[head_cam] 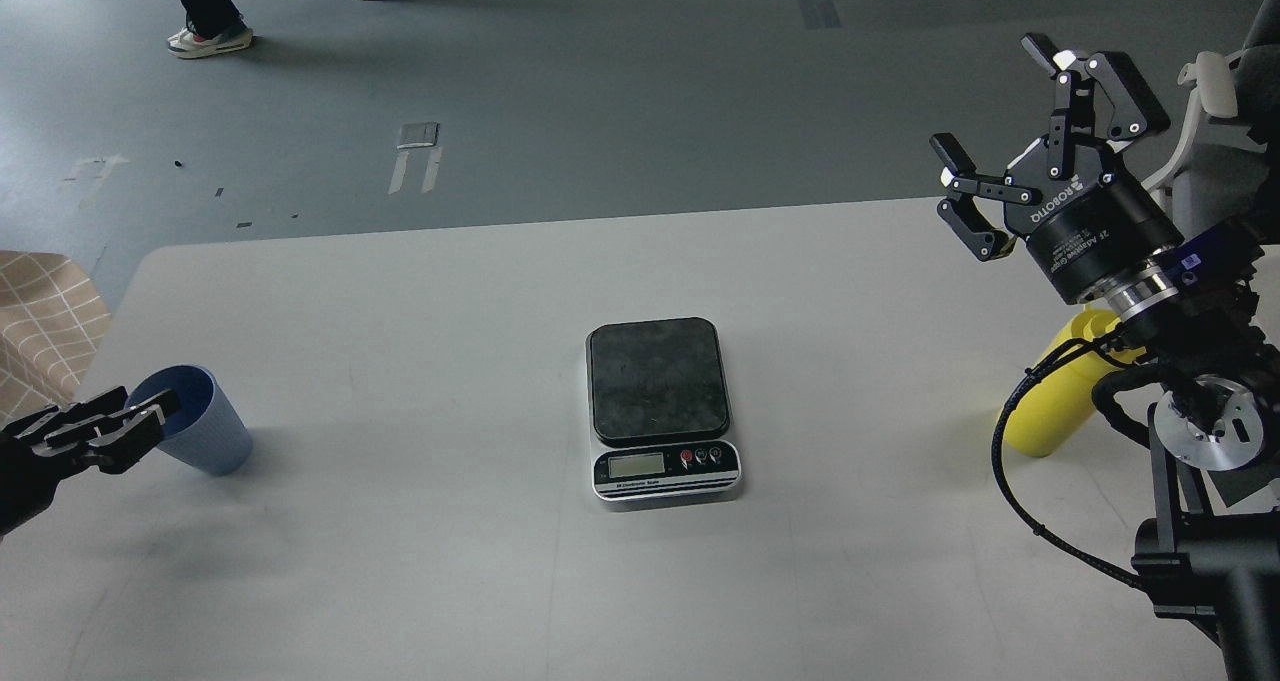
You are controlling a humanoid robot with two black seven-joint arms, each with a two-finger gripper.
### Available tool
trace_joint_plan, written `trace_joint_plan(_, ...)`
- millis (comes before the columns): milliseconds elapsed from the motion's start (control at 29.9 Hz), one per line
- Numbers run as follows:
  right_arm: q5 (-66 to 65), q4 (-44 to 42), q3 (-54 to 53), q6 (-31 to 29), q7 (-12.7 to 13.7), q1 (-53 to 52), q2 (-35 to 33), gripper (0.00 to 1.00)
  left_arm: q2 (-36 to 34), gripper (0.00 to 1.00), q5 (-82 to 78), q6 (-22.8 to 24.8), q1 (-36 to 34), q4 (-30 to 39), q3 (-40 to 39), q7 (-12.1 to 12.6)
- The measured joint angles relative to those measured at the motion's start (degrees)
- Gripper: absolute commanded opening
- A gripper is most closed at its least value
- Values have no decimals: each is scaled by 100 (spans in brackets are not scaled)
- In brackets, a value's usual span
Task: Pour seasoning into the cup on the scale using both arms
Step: 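Close the left gripper around the side of the blue cup, then lift the blue cup with the left gripper and carry it over the scale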
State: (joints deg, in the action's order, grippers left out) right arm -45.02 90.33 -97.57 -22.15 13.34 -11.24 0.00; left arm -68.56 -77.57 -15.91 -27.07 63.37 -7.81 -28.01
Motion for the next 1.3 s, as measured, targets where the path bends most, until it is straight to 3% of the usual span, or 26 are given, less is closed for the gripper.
trace_joint_plan(267,7,27,10,0,0,22,0,100,61,55,3,-6,0,-9,5,0)
trace_joint_plan(434,8,53,10,0,0,61,0,100,70,46,-5,-16,-3,-10,7,0)
trace_joint_plan(568,12,85,10,0,-1,73,0,100,75,16,-13,-17,-2,-12,12,0)
trace_joint_plan(702,12,90,-4,0,-6,78,0,100,74,0,-28,-20,7,-12,23,0)
trace_joint_plan(1303,16,175,26,0,-7,167,0,100,63,0,-155,11,-109,-18,-41,1)
